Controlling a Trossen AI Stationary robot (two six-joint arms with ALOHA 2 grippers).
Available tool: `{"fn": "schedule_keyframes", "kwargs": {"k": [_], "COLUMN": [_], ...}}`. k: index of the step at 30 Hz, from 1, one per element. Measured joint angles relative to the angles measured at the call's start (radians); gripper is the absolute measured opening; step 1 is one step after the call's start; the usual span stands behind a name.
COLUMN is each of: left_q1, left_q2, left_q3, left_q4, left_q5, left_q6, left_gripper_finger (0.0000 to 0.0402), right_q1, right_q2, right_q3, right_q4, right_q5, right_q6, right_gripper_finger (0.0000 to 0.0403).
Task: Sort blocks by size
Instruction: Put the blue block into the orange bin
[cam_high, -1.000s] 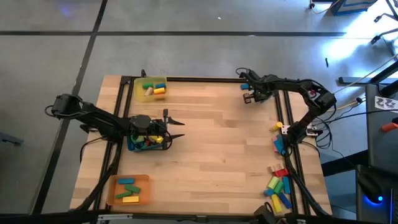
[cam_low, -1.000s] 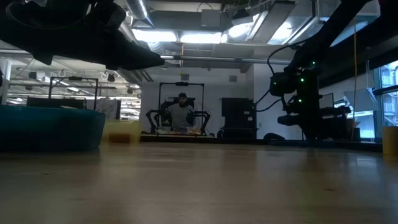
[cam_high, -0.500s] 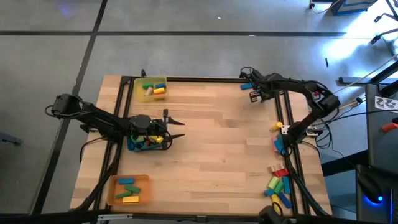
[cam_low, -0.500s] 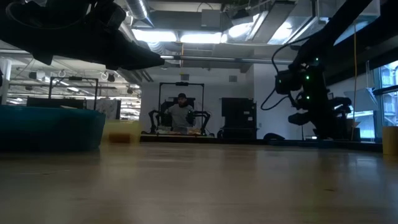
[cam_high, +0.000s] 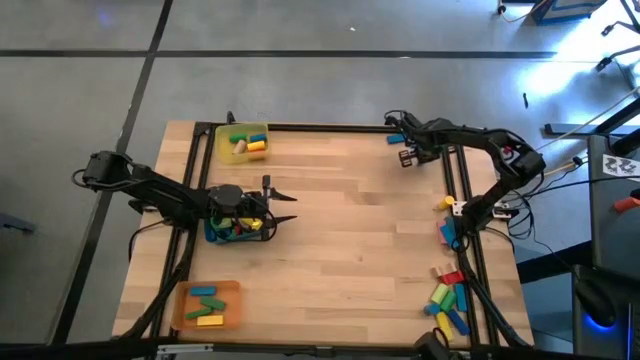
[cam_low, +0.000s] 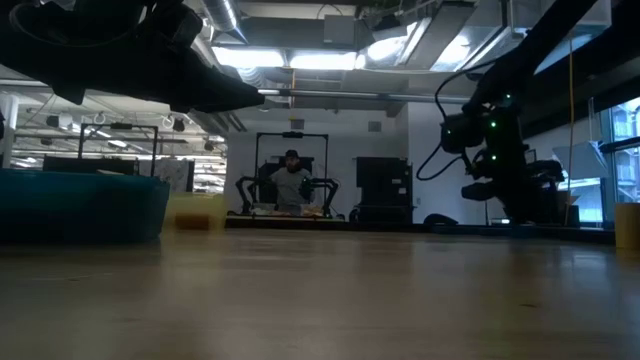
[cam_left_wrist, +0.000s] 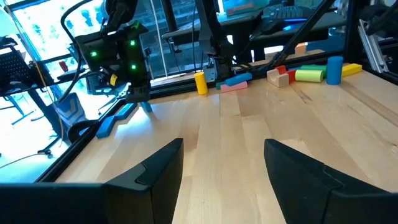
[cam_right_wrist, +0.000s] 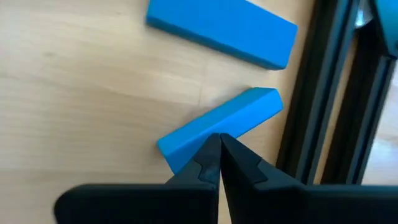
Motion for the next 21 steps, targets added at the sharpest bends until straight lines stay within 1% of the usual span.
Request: {"fn": "schedule_keyframes", "kwargs": {"k": [5, 9, 15, 21], "left_q1": [0.000, 0.000, 0.000, 0.000], "left_q2": [0.000, 0.000, 0.000, 0.000], "left_q3": [0.000, 0.000, 0.000, 0.000], "left_q4": [0.000, 0.000, 0.000, 0.000], "left_q5": [0.000, 0.000, 0.000, 0.000], "left_q6": [-0.001, 0.001, -0.001, -0.001], "left_gripper_finger": [0.0208, 0.0208, 0.0208, 0.0208], "right_q1": [0.046, 0.112, 0.246, 0.390], "right_q2": [-0.003, -0.005, -0.004, -0.003], "right_q3": [0.002, 0.004, 0.004, 0.004], "right_q4": [0.001, 0.003, 0.012, 0.020], "right_q5": [-0.051, -0.113, -0.226, -0.299], "right_q6": [-0.006, -0.007, -0.005, -0.006], "right_gripper_finger": [0.0014, 0.0014, 0.0014, 0.0014]}}
